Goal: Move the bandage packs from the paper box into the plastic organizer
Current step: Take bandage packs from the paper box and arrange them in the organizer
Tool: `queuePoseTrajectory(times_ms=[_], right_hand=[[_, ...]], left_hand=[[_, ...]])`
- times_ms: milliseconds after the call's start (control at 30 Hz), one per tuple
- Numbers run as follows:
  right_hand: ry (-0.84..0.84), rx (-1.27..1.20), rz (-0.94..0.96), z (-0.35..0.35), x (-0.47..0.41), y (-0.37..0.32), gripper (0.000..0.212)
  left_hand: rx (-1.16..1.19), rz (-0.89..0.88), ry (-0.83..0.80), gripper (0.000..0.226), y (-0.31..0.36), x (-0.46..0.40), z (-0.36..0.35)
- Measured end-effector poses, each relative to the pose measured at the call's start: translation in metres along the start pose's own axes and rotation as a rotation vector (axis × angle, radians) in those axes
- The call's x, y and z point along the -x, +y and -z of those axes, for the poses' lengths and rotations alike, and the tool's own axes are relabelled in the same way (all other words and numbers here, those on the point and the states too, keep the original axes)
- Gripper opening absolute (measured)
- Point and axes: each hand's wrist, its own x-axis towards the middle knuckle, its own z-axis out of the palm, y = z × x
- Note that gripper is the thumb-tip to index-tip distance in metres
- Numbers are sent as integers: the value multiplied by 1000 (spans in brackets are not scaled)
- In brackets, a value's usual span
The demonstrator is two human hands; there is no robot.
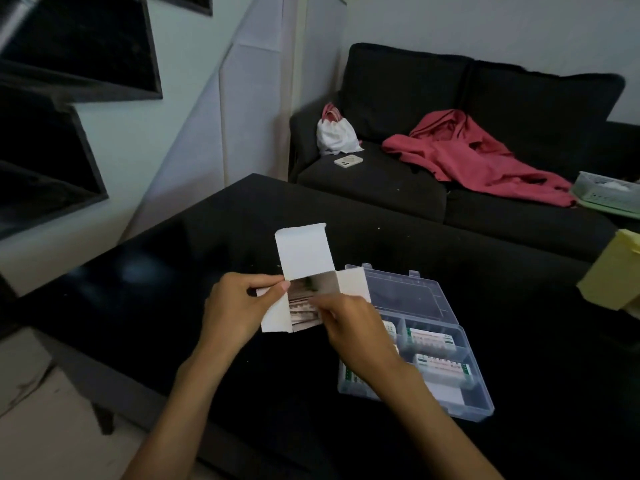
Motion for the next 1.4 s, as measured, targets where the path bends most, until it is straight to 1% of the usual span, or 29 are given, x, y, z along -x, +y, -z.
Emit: queuePoseTrajectory(times_ms=[67, 133, 233, 300, 400, 500, 633, 733, 900, 933, 1000, 1067, 1133, 1233, 1333, 1400], right_hand=[[-50, 24, -10, 1, -11, -3, 29], [-139, 99, -38, -2, -22, -7, 31], [-260, 253, -116, -2, -34, -13, 29], [-284, 289, -136, -1, -39, -16, 28], [-266, 340, -124, -4, -42, -17, 25], [-232, 327, -92, -8, -43, -10, 22], [-202, 387, -69, -11, -48, 0, 23], [-213, 432, -41, -10, -55, -1, 25], [-258, 535, 123, 1, -58, 2, 28], [-243, 539, 164, 3, -57, 3, 27], [-137, 496, 267, 9, -52, 3, 23], [-28, 393, 281, 16, -44, 2, 17], [8, 266, 228, 18, -36, 3, 16], [10, 110, 122, 12, -23, 6, 15], [128, -53, 51, 3, -16, 6, 10], [208, -268, -67, 1, -15, 4, 9]], left_hand=[[-23, 20, -37, 16, -1, 0, 3], [-43, 35, -58, 16, -1, 0, 5], [-43, 45, -26, 15, -2, 1, 2], [-48, 54, 21, 15, -1, 0, 1], [-54, 69, 55, 14, 1, 1, 0], [-58, 82, 67, 14, 1, 0, -3], [-48, 76, 39, 16, 4, -1, -9], [-28, 83, 53, 16, 7, -2, -10], [-30, 66, 137, 17, 6, -2, -14], [-28, 65, 153, 17, 7, -2, -14], [-19, 65, 192, 17, 7, -2, -12], [-2, 79, 227, 17, 8, -5, -8], [17, 103, 239, 15, 7, -7, -4], [0, 129, 197, 12, 5, -7, -4], [-80, 155, 195, 14, 3, -6, -3], [-129, 177, 199, 17, 2, -8, -2]])
